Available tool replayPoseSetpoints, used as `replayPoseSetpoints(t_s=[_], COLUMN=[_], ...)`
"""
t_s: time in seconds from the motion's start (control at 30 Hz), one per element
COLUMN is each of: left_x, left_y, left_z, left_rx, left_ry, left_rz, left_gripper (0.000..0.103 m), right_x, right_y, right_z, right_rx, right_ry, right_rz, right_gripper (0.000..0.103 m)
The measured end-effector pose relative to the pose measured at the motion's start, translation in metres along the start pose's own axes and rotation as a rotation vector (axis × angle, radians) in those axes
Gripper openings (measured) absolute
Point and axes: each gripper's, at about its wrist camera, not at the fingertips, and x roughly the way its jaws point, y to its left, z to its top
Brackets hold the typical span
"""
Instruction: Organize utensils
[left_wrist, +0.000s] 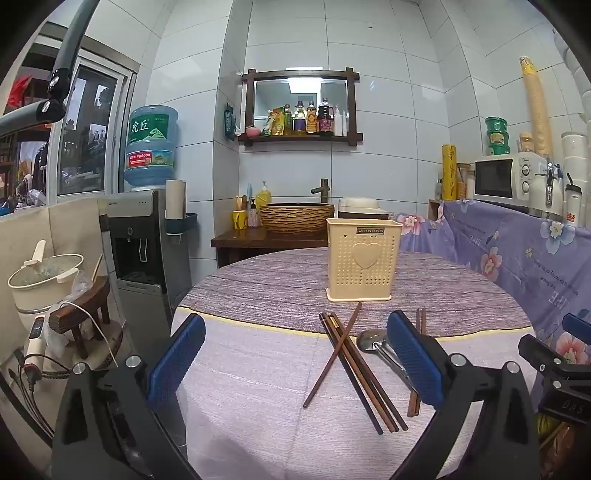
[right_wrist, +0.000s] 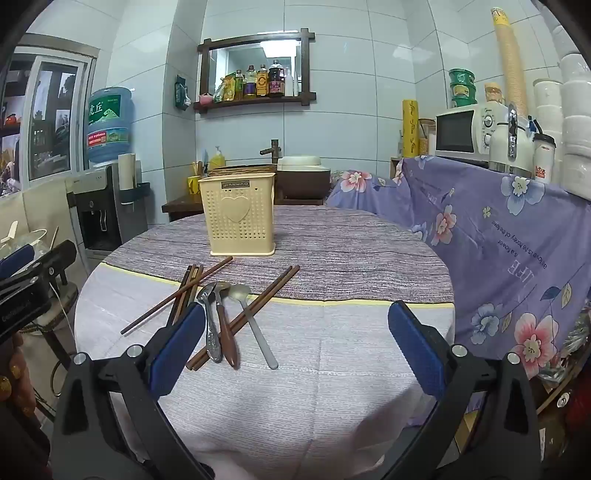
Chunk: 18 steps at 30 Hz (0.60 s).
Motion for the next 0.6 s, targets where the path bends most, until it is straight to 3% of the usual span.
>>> replayPoseSetpoints(t_s=[0.17, 0.6], left_x=[-0.0023, 0.0011], left_y=[-0.0012, 0.0002], left_z=[0.001, 0.0006], left_rx=[0.012, 0.013], left_ry=[-0.024, 0.004], left_rz=[-0.007, -0.033], left_gripper=[0.098, 0.098], right_x=[0.0, 0.0015], right_y=[0.0002, -0.0014], right_z=[0.0004, 0.0022], right_rx=[0.001, -0.001], right_ry=[-0.001, 0.012], right_rz=[0.001, -0.003], right_gripper=[0.098, 0.098])
